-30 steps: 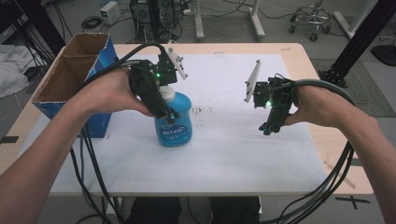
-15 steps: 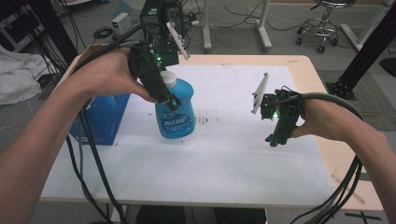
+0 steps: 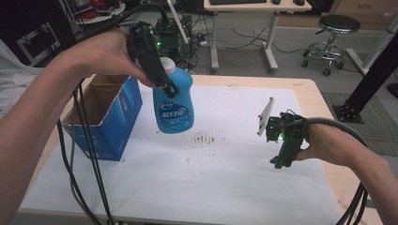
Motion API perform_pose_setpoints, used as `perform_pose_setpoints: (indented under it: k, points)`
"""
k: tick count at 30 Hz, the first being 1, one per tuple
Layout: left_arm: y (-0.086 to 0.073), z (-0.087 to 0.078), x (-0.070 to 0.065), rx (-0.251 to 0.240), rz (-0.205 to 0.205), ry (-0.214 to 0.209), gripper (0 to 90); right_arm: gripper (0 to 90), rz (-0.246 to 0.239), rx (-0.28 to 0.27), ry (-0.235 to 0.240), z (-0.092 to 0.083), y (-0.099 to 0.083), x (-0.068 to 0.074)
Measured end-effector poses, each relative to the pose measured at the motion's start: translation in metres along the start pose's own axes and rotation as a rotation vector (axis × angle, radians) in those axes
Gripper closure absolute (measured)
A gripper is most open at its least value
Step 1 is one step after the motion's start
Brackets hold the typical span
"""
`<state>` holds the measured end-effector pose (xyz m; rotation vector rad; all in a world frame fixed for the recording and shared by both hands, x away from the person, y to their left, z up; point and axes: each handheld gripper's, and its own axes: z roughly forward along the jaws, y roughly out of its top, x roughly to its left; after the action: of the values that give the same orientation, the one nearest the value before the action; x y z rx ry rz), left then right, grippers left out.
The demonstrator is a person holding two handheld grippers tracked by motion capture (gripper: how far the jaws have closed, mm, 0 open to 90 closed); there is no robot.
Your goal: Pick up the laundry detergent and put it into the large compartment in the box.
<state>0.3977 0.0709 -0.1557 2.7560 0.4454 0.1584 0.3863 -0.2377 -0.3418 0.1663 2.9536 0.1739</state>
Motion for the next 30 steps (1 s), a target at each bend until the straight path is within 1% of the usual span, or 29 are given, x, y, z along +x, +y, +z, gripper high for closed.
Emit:
perform_pose_setpoints:
  k: [1,3,5,6,8,11,12,14,15,16,17,18,19,22,23,24,25,27,28,29,30]
  points:
    - [0.001,-0.004,0.002,-0.002,-0.007,0.004,38.5,12.9,-0.001,-0.002,-0.002,-0.001,-0.001,0.0]
    - [0.003,-0.011,0.005,0.01,-0.009,0.009,38.5,12.9,0.0,-0.009,-0.004,-0.001,-0.002,0.0]
    - [0.004,-0.019,0.009,0.013,-0.013,0.019,38.5,12.9,0.013,-0.004,-0.007,-0.002,-0.003,0.002]
    - [0.004,-0.019,0.009,0.013,-0.013,0.019,38.5,12.9,0.013,-0.004,-0.007,-0.002,-0.003,0.002]
    - [0.005,-0.032,0.013,0.006,-0.025,0.03,38.5,12.9,0.008,-0.008,-0.008,-0.002,-0.005,0.001]
    - [0.004,-0.045,0.019,-0.011,-0.035,0.034,38.6,12.9,0.011,-0.009,-0.008,-0.002,-0.007,0.001]
    - [0.004,-0.049,0.02,-0.012,-0.038,0.038,38.6,12.9,0.016,-0.007,-0.009,-0.003,-0.007,0.001]
    - [0.001,-0.055,0.023,-0.013,-0.05,0.046,38.5,12.9,0.011,-0.009,-0.007,-0.002,-0.007,0.001]
    - [0.001,-0.055,0.023,-0.013,-0.05,0.046,38.6,12.9,0.011,-0.009,-0.007,-0.002,-0.007,0.001]
    - [-0.002,-0.061,0.026,-0.014,-0.064,0.051,38.6,12.9,0.014,-0.011,-0.008,-0.001,-0.008,0.002]
    - [-0.004,-0.063,0.028,-0.014,-0.066,0.055,38.5,12.9,0.017,-0.011,-0.011,-0.001,-0.008,0.002]
    - [-0.004,-0.063,0.028,-0.014,-0.066,0.055,38.6,12.9,0.017,-0.011,-0.011,-0.001,-0.008,0.002]
    - [-0.006,-0.065,0.029,-0.01,-0.072,0.058,38.6,12.9,0.005,-0.008,-0.009,0.0,-0.008,0.001]
    - [-0.014,-0.069,0.035,-0.001,-0.092,0.07,38.5,12.9,0.011,-0.009,-0.006,0.001,-0.007,0.002]
    - [-0.021,-0.072,0.04,0.0,-0.112,0.08,38.6,12.9,0.004,-0.012,-0.004,0.001,-0.006,0.001]
    - [-0.021,-0.072,0.04,0.0,-0.112,0.08,38.5,12.9,0.004,-0.012,-0.004,0.001,-0.006,0.001]
    - [-0.029,-0.077,0.044,-0.006,-0.135,0.09,38.6,12.9,0.012,-0.01,-0.006,0.001,-0.005,0.002]
    - [-0.037,-0.082,0.048,-0.009,-0.153,0.096,38.5,12.9,-0.001,-0.008,-0.005,0.001,-0.005,0.001]
    - [-0.04,-0.084,0.05,-0.01,-0.153,0.098,38.6,12.9,-0.002,-0.006,-0.006,0.001,-0.005,0.001]
    - [-0.045,-0.087,0.052,-0.016,-0.174,0.102,38.5,12.9,-0.004,-0.002,-0.004,0.001,-0.005,0.001]
    - [-0.048,-0.089,0.054,-0.019,-0.188,0.107,38.6,12.9,0.004,-0.003,-0.004,0.002,-0.005,0.001]
